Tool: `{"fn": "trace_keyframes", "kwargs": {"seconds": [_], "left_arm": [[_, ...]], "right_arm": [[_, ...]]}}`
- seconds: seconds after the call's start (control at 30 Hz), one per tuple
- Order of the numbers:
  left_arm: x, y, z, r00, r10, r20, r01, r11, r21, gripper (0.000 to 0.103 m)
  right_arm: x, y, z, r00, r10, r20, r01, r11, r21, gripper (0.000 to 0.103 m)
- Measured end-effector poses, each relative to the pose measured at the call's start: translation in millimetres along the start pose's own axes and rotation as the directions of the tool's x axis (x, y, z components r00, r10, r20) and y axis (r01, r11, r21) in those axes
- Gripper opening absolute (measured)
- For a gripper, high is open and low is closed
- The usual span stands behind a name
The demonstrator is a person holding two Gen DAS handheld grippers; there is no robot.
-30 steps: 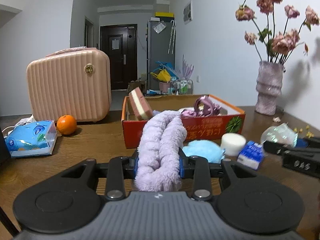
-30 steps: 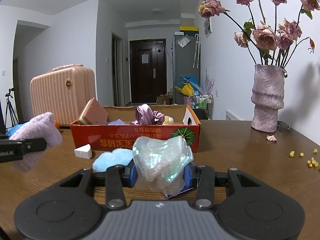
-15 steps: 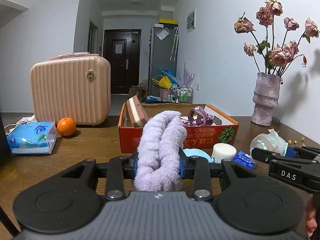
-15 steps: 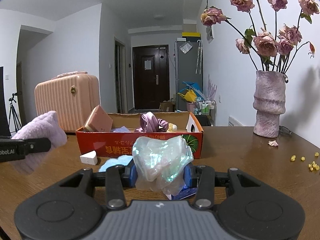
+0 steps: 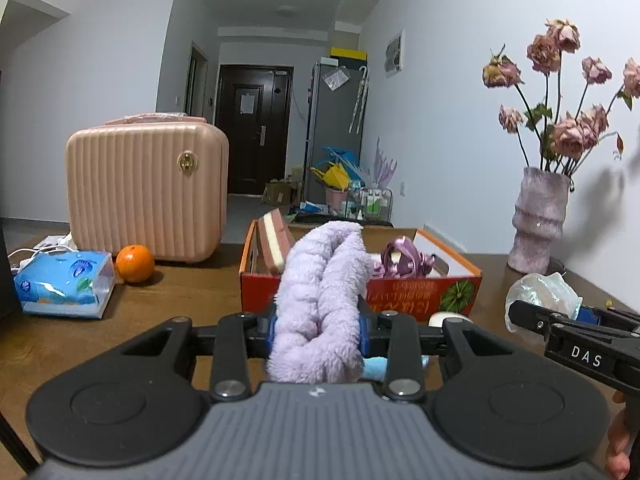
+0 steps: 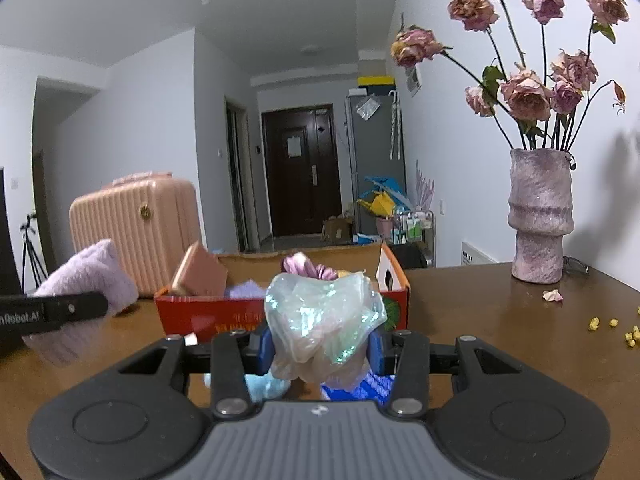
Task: Organize soft objects
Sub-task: 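Carry the plastic bag and lavender headband over the red box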
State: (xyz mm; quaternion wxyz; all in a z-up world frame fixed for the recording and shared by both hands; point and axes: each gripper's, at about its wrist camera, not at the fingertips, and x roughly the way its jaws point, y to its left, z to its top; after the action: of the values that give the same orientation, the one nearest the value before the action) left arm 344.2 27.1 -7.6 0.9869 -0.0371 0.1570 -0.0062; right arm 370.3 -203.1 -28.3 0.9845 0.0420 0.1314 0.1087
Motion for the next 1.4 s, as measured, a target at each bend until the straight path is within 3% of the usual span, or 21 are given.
{"fn": "trace_keyframes", "kwargs": {"seconds": [0.8, 1.4], "left_arm": [[56, -5, 41, 0.998, 0.032, 0.047, -0.028, 0.996, -0.079, 0.035], [123, -10, 57, 0.999, 0.039, 0.037, -0.036, 0.997, -0.074, 0.035]], "right_arm": [[68, -9, 51, 0.998, -0.019, 0.058, 0.017, 0.999, 0.046, 0.043], [144, -20, 80, 0.999, -0.038, -0.006, 0.038, 0.997, 0.072, 0.043]]}}
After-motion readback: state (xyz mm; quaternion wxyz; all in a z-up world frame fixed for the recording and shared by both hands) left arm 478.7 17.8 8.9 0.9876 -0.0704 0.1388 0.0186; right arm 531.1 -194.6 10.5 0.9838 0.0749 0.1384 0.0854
